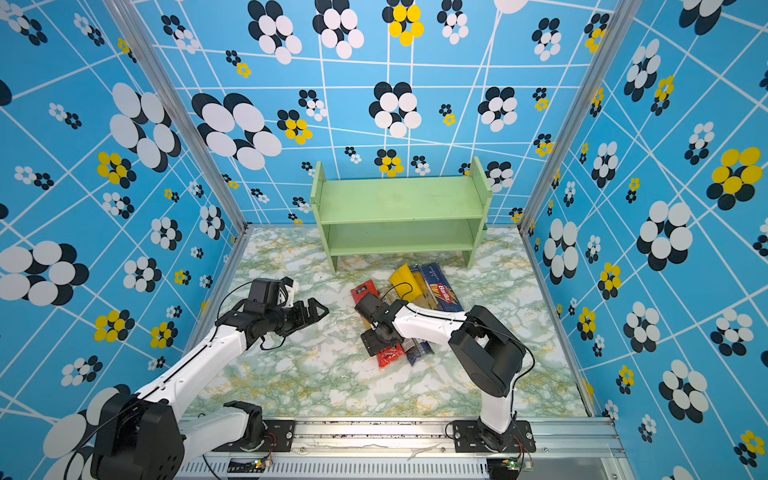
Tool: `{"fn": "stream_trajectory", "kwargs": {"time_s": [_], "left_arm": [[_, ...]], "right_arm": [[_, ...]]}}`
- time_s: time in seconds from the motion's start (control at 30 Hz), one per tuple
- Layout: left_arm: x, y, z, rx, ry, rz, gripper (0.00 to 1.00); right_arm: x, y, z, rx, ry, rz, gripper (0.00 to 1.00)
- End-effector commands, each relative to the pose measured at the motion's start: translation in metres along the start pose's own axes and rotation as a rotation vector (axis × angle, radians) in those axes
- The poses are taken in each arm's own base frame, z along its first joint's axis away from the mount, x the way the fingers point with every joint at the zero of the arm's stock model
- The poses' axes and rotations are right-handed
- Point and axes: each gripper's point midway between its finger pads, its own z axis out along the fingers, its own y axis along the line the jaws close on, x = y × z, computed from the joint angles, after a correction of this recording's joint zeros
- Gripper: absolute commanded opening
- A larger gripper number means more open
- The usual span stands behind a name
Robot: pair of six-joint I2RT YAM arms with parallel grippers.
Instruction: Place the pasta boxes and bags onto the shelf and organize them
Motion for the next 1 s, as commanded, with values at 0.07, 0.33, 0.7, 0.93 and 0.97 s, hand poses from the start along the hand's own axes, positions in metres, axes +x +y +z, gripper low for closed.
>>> {"fn": "stream_trajectory", "kwargs": {"time_s": [0.07, 0.33, 0.7, 0.93, 0.97], "left_arm": [[-0.001, -0.002, -0.002, 0.022, -0.009, 0.005, 0.99], [-0.001, -0.001, -0.002, 0.022, -0.008, 0.005, 0.99], [0.0, -0.001, -0.002, 0.021, -0.013, -0.001, 0.99], [-0.004, -0.002, -0.003, 0.024, -0.023, -0.001, 0.99], [-0.004, -0.001, -0.003, 0.024, -0.023, -0.001, 0.99]], "right_arm": [[0.019, -0.001, 0.009, 0.072, 0.072, 0.015, 0.73], [0.018, -0.002, 0.008, 0.081, 0.063, 0.033, 0.53], [-0.01, 0.013, -0.013, 0.014, 0.012, 0.018, 0.18], [-0.031, 0.016, -0.031, -0.052, 0.0, 0.038, 0.0], [-0.034, 0.016, -0.034, -0.055, -0.001, 0.035, 0.0]]}}
